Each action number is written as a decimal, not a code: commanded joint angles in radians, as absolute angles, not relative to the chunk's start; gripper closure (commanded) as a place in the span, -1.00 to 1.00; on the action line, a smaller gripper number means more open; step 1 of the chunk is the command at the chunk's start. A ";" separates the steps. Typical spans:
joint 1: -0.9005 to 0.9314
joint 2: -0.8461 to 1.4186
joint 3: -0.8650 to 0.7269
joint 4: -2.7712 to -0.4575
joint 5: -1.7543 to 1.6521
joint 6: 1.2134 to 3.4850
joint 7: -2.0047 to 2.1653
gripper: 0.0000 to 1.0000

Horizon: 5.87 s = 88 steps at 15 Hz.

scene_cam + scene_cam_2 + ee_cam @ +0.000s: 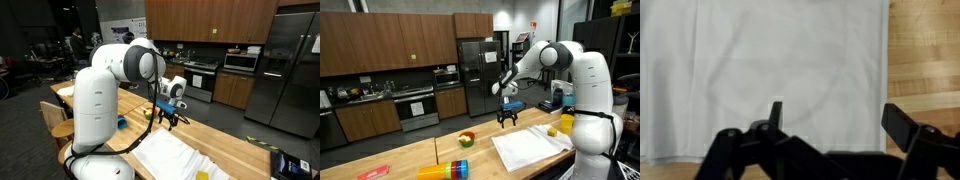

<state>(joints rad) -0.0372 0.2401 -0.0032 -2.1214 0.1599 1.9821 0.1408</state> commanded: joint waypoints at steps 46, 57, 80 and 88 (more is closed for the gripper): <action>0.204 0.481 0.067 -1.960 -0.068 2.521 0.154 -1.00; 0.237 0.509 0.035 -1.899 -0.062 2.572 0.282 -1.00; 0.247 0.692 0.051 -1.641 0.021 2.232 0.382 0.24; 0.223 0.622 0.013 -1.679 -0.013 2.150 0.355 0.94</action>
